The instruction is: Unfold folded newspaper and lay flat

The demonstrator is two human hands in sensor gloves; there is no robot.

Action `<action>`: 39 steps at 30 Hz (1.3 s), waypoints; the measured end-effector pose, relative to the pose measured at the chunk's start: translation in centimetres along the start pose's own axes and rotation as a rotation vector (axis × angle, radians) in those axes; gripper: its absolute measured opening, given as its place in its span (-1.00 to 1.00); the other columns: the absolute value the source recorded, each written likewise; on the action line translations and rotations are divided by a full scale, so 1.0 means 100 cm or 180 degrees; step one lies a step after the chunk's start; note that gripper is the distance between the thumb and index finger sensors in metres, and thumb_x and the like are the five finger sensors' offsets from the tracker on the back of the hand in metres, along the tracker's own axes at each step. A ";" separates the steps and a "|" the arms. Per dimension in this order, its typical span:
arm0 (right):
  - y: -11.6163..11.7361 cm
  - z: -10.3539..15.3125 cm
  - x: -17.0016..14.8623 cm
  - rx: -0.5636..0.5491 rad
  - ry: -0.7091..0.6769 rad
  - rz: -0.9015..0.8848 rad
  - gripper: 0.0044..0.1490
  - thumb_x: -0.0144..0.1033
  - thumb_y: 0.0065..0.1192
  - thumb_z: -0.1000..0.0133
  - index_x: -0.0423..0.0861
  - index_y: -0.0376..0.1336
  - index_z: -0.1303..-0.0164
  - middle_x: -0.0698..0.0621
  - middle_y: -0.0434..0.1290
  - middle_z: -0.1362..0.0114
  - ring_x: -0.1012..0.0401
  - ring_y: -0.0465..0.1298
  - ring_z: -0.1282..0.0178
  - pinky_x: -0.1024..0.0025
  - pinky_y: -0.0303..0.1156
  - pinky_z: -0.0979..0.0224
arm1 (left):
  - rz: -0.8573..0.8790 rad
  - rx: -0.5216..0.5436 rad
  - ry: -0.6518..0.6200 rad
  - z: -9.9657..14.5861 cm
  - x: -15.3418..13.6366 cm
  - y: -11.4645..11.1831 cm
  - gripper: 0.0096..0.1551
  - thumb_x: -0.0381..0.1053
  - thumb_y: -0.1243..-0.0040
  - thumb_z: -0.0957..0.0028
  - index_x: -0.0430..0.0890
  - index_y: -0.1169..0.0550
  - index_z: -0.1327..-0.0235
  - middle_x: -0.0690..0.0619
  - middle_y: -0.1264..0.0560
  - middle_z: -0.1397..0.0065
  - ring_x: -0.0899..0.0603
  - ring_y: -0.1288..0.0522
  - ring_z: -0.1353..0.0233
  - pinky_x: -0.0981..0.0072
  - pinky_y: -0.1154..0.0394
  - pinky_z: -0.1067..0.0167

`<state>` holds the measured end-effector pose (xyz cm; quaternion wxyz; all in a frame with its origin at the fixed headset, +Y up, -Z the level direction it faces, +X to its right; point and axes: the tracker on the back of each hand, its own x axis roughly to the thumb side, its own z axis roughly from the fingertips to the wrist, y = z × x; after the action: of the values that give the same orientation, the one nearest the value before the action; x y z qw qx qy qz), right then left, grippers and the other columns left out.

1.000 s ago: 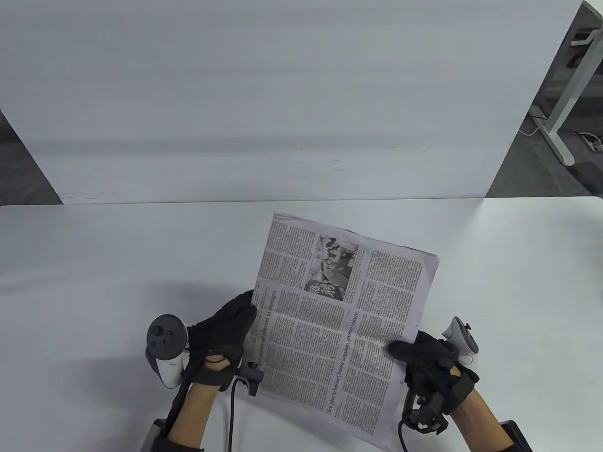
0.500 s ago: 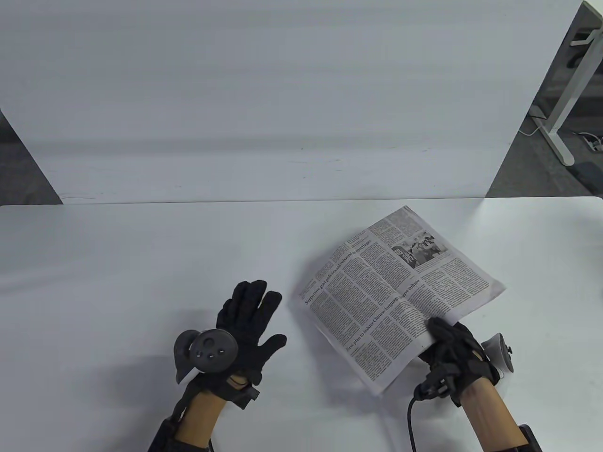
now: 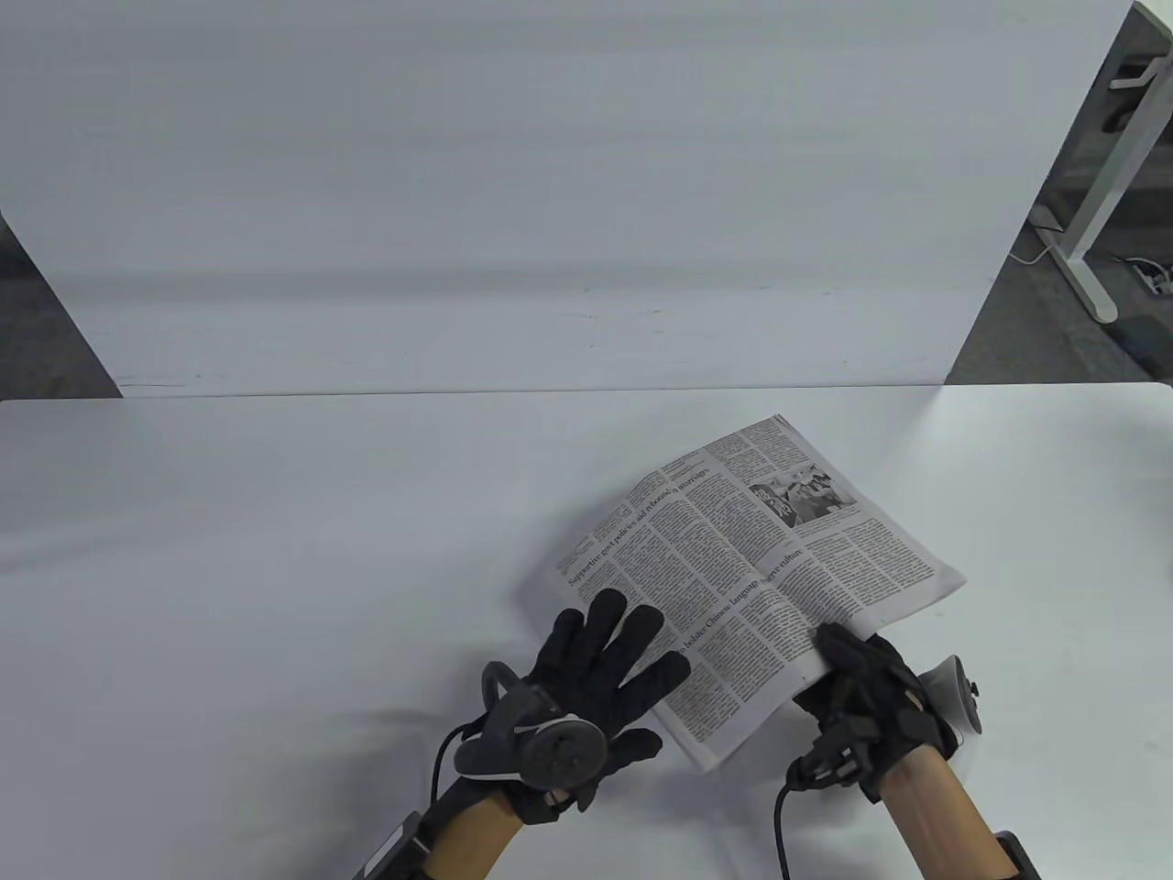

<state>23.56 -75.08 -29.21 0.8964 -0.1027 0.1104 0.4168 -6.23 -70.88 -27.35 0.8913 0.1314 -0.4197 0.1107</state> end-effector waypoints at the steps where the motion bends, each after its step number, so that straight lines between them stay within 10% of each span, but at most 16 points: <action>1: 0.002 0.000 -0.001 0.0051 0.0029 0.0015 -0.31 -0.46 0.10 -0.12 -0.08 0.11 -0.53 -0.36 0.25 -0.56 -0.35 0.58 -0.28 -0.07 0.72 -0.09 | -0.0050 0.0176 0.0004 0.000 0.003 0.000 -0.20 0.21 -0.19 -0.01 0.27 -0.18 -0.54 -0.08 0.18 -0.72 -0.46 0.24 -0.70 -0.50 0.11 -0.51; 9: 0.012 -0.007 -0.016 0.0527 0.0104 0.0187 -0.26 -0.36 0.12 -0.14 -0.05 0.03 -0.57 -0.38 0.20 -0.59 -0.38 0.51 -0.35 -0.16 0.64 -0.16 | 0.0694 0.0628 0.0371 -0.001 -0.004 0.002 -0.57 0.08 -0.19 -0.02 0.06 -0.68 -0.10 -0.12 -0.29 -0.63 -0.43 -0.18 -0.65 -0.42 -0.19 -0.43; 17: 0.048 -0.004 -0.037 0.1791 0.0124 0.0702 0.32 0.38 0.39 -0.03 0.06 -0.30 -0.67 -0.35 -0.21 -0.75 -0.58 -0.02 -0.56 -0.64 0.16 -0.29 | 0.2003 0.0858 0.1649 0.007 -0.031 0.002 -0.58 0.06 -0.20 -0.01 -0.10 -0.72 0.03 -0.22 -0.69 -0.23 -0.41 -0.61 -0.34 -0.28 -0.47 -0.22; 23: 0.059 0.001 -0.038 0.1690 -0.0027 0.1257 0.29 -0.15 0.56 0.02 0.05 -0.28 -0.62 -0.33 -0.16 -0.73 -0.59 0.05 -0.55 -0.60 0.27 -0.29 | 0.2544 0.0792 0.1926 0.013 -0.042 -0.005 -0.58 0.05 -0.21 0.00 -0.11 -0.72 0.03 -0.23 -0.71 -0.17 -0.40 -0.66 -0.27 -0.26 -0.50 -0.18; 28: 0.057 -0.001 -0.036 0.1505 -0.0004 0.1210 -0.06 -0.53 0.20 -0.07 0.02 -0.16 -0.60 -0.35 0.02 -0.68 -0.53 0.17 -0.51 -0.49 0.36 -0.27 | 0.2729 0.0856 0.1916 0.014 -0.049 -0.002 -0.58 0.05 -0.20 -0.01 -0.09 -0.71 0.00 -0.22 -0.70 -0.19 -0.40 -0.66 -0.28 -0.26 -0.49 -0.19; 39: 0.022 -0.008 0.019 0.0967 -0.0332 0.1134 -0.25 -0.57 0.15 -0.05 -0.04 0.16 -0.52 -0.38 0.29 -0.58 -0.48 0.44 -0.35 -0.32 0.58 -0.11 | 0.2885 0.2567 0.2369 0.075 -0.121 0.057 -0.58 0.06 -0.26 0.01 -0.08 -0.73 0.01 -0.20 -0.71 -0.19 -0.39 -0.67 -0.27 -0.26 -0.49 -0.19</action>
<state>22.98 -72.59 -30.69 0.8184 0.0761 0.1418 0.5517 -20.96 -69.01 -31.32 0.7236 0.2169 -0.0272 0.6547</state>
